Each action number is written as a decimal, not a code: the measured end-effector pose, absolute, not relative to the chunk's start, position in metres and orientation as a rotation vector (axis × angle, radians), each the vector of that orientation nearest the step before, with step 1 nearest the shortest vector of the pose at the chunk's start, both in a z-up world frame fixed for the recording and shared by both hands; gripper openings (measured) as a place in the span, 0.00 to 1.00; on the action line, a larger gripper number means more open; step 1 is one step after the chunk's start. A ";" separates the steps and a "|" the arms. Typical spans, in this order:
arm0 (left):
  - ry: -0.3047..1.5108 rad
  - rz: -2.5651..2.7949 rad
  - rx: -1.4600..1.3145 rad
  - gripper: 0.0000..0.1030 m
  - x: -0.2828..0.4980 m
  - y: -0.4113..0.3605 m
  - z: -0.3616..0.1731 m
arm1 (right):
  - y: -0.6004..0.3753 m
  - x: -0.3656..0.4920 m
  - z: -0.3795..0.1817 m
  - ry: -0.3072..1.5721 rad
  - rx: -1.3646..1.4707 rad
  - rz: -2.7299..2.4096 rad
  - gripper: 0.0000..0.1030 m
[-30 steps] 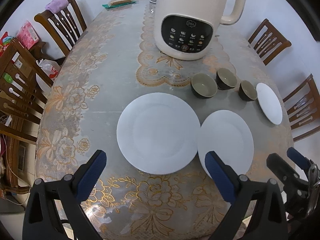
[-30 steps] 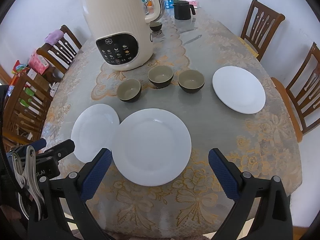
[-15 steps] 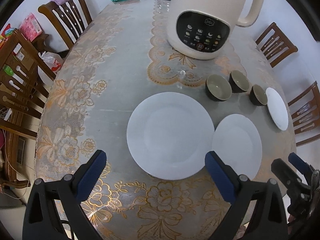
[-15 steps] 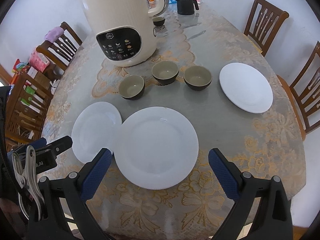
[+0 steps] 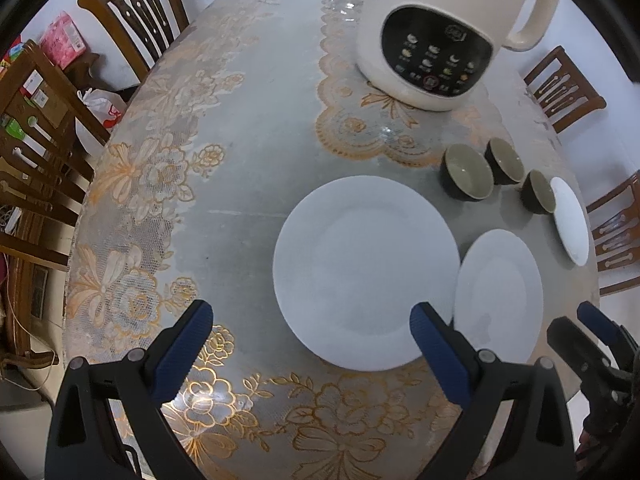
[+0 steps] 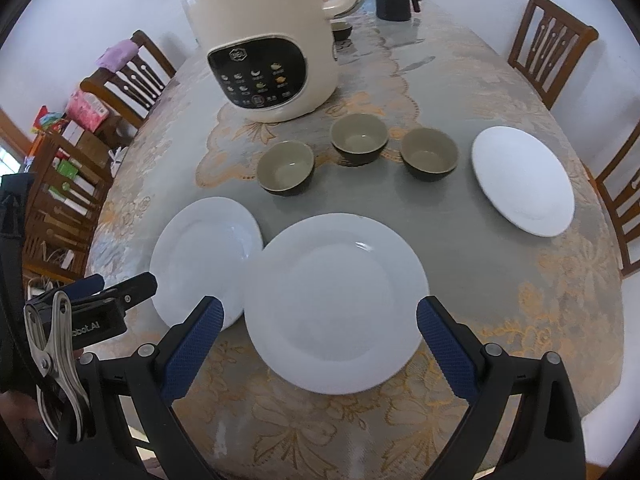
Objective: Organize plates and bowls
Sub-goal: 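Close the left tool on a white plate rim while the right tool grips another plate rim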
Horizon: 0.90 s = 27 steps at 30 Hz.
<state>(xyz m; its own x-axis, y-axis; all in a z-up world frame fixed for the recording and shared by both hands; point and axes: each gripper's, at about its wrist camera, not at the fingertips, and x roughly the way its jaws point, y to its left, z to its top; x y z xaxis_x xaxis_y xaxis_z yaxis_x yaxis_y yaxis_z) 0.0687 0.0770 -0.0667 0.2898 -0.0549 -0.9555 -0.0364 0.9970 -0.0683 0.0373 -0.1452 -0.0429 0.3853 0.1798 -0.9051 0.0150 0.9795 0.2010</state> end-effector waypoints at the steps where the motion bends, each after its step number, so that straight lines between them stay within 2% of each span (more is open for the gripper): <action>1: 1.279 -0.011 -0.081 0.98 0.069 0.078 -0.069 | -0.143 0.039 -0.045 1.178 0.188 0.111 0.97; 7: 1.289 -0.006 -0.079 0.98 0.074 0.087 -0.084 | -0.129 0.050 -0.055 1.202 0.171 0.158 0.95; 9: 1.297 0.000 -0.079 0.98 0.076 0.091 -0.090 | -0.124 0.054 -0.058 1.202 0.164 0.179 0.90; 15: 1.312 0.010 -0.068 0.97 0.081 0.096 -0.103 | -0.104 0.072 -0.067 1.213 0.155 0.258 0.81; 18: 1.325 0.013 -0.077 0.93 0.082 0.098 -0.110 | -0.095 0.082 -0.074 1.217 0.142 0.289 0.78; 27: 1.353 -0.017 -0.073 0.90 0.088 0.097 -0.125 | -0.075 0.104 -0.096 1.241 0.032 0.303 0.73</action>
